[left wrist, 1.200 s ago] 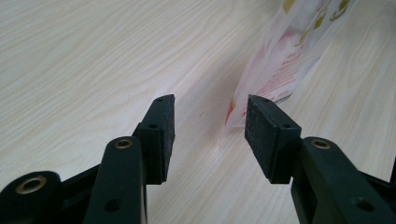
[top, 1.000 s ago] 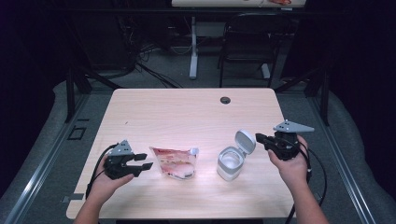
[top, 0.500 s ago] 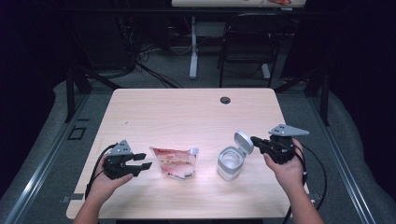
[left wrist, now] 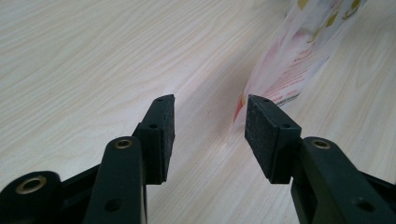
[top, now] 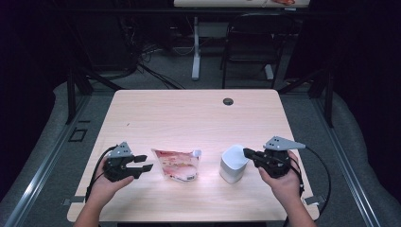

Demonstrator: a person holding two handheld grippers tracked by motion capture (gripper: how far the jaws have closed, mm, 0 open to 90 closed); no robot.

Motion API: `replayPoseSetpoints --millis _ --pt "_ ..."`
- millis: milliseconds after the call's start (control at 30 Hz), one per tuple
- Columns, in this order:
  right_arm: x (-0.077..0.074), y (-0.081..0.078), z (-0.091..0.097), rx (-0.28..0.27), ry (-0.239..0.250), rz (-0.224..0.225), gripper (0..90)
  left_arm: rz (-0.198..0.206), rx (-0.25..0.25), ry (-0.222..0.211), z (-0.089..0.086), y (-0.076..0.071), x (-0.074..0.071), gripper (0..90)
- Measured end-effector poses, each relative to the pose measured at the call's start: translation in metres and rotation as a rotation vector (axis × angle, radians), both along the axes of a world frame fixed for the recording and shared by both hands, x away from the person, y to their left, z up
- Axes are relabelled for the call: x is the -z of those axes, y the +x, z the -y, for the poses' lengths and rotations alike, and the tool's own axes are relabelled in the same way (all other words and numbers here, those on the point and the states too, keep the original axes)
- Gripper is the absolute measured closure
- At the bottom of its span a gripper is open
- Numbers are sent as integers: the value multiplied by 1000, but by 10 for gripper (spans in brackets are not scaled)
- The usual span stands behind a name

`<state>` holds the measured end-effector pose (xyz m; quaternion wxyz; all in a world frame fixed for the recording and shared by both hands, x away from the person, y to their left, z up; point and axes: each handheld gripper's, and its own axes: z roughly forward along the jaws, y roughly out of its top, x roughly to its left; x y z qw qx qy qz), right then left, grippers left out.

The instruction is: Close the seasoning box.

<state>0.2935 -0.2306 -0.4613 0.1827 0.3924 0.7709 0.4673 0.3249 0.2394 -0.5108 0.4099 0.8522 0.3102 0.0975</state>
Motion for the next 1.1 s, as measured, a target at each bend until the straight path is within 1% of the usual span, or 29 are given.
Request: replayPoseSetpoints --millis 133,167,233,300,333,367,400,433,500,567,600,633,700,767,833,900,1000,1033,1067,1100 --pt "2 -7 3 2 15 0 900 -1 -8 -5 -2 0 1 530" --pt "3 -9 4 5 14 7 900 1 -9 -5 -3 0 1 530" --pt "5 -13 6 14 2 9 900 0 -12 -6 -3 1 1 530" --pt "9 -18 12 37 12 17 900 0 -19 -4 -4 1 1 529" --pt "9 -18 12 37 12 17 900 0 -26 -3 -4 1 1 529" --pt "10 -21 15 53 22 19 900 0 -32 -3 -4 1 1 529" --pt "12 -23 19 66 43 19 900 0 -35 -7 -5 1 2 529" --pt "14 -25 22 81 55 17 900 2 -36 -7 -5 1 2 530" --pt "19 -27 29 103 58 12 900 5 -37 -4 -5 2 2 530" --pt "25 -28 35 128 43 6 900 4 -43 -6 -6 2 3 529" --pt "28 -28 38 134 42 1 900 5 -46 -6 -6 3 3 529" --pt "31 -28 40 140 51 -2 900 1 -50 -7 -6 3 4 530" --pt "36 -29 45 157 52 -7 900 0 -50 1 -6 4 5 529" --pt "43 -28 48 166 57 -24 900 3 -52 5 -6 4 6 529" --pt "49 -28 50 171 34 -39 900 1 -53 12 -6 4 7 528" --pt "54 -27 50 175 25 -49 897 3 -57 26 -7 5 8 527" --pt "61 -26 48 181 -9 -62 888 3 -63 23 -9 6 9 526" --pt "64 -25 45 174 -31 -67 877 2 -65 20 -9 6 9 525" --pt "66 -24 43 171 -43 -68 868 -1 -66 20 -10 6 9 525" --pt "66 -24 43 171 -43 -68 868 -2 -68 17 -10 6 9 525"
